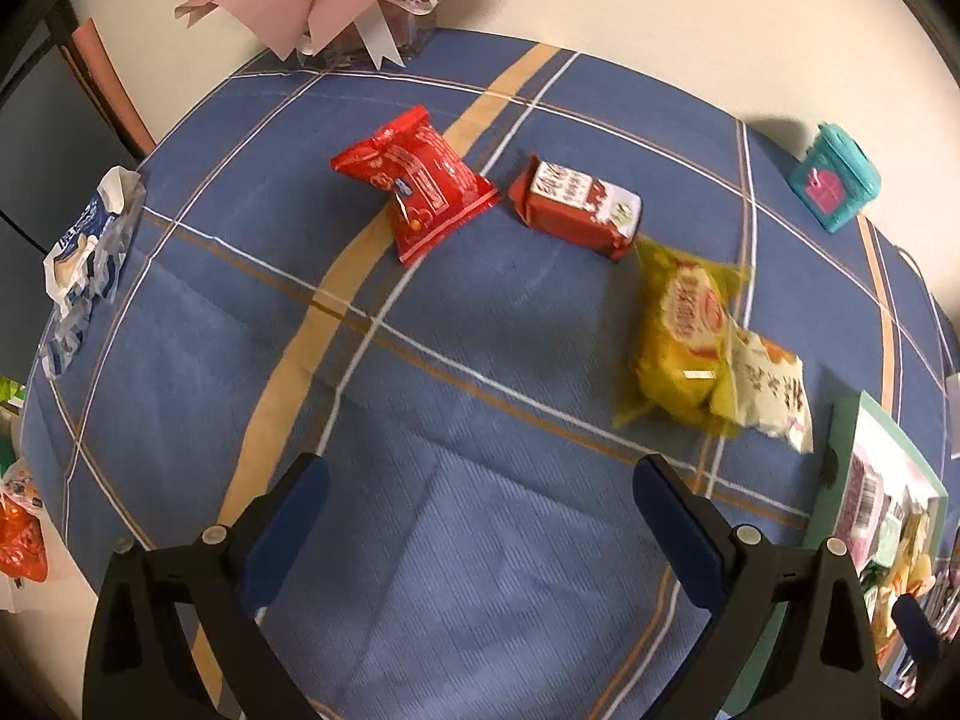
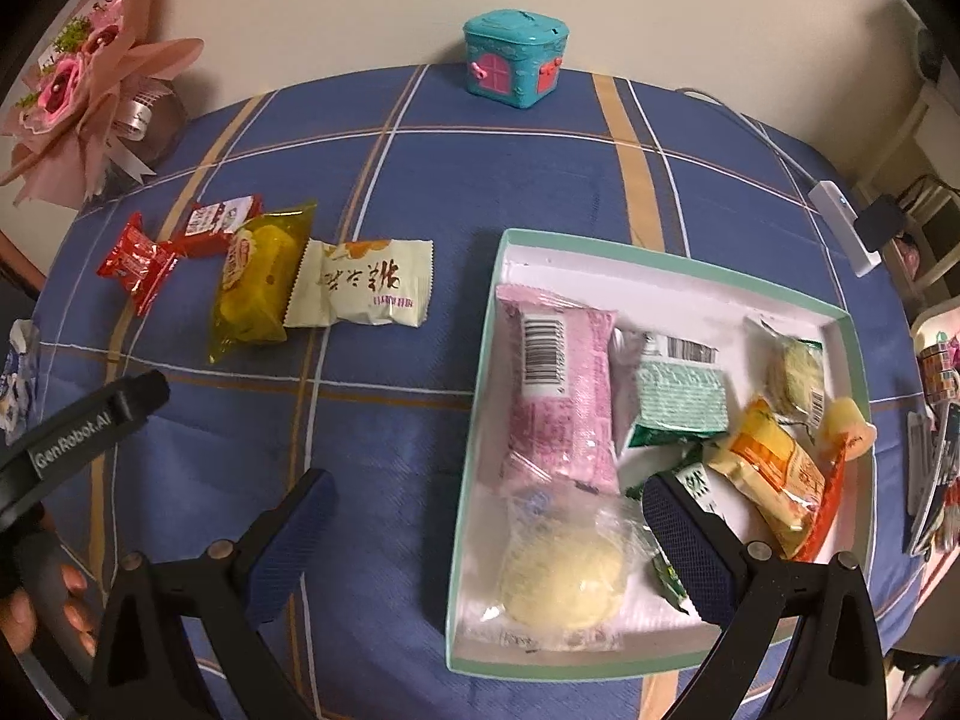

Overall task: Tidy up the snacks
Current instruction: 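Move both tools over the yellow bun pack and white pastry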

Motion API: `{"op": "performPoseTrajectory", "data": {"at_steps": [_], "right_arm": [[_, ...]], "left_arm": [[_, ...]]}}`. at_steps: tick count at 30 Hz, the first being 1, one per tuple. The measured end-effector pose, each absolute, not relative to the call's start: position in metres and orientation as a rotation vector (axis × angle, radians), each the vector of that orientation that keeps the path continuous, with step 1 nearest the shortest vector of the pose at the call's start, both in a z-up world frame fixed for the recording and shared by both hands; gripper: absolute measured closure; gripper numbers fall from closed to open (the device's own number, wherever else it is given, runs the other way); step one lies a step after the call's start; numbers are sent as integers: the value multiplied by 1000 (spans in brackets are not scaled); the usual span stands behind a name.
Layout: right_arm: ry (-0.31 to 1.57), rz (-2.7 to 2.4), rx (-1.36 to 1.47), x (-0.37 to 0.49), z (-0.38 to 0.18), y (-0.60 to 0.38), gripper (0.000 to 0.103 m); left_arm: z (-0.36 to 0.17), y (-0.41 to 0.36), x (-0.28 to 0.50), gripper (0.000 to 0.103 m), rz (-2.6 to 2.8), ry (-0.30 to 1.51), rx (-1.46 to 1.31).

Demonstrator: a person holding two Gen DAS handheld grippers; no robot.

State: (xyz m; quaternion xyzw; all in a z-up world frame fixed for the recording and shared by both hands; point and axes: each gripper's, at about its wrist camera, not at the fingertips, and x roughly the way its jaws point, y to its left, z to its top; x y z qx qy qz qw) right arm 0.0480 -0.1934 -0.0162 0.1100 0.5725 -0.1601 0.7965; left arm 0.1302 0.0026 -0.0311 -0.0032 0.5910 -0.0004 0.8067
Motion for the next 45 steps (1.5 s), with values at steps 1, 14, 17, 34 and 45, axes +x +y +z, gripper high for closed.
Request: {"op": "performPoseTrajectory", "data": {"at_steps": [1,14,17,34,45], "right_arm": [[1230,-343,241,50,-17,-193,0],[1246,-335,260,80,-32,-193,0],[1241,-327,256,86,-32,-192,0],[1189,-331,294,127,-43,-213,0],[1189,-325,271,151,-60,-213,0]], "left_arm": [[-31,5,133,2,2,1263,-11],[-31,15,163,2,2,1239,-77],[-34,7,166,2,-19,1247,-66],[-45,-43,186,2,-106,1213,-83],[-56,-70,193,2,-177,1212,-73]]}}
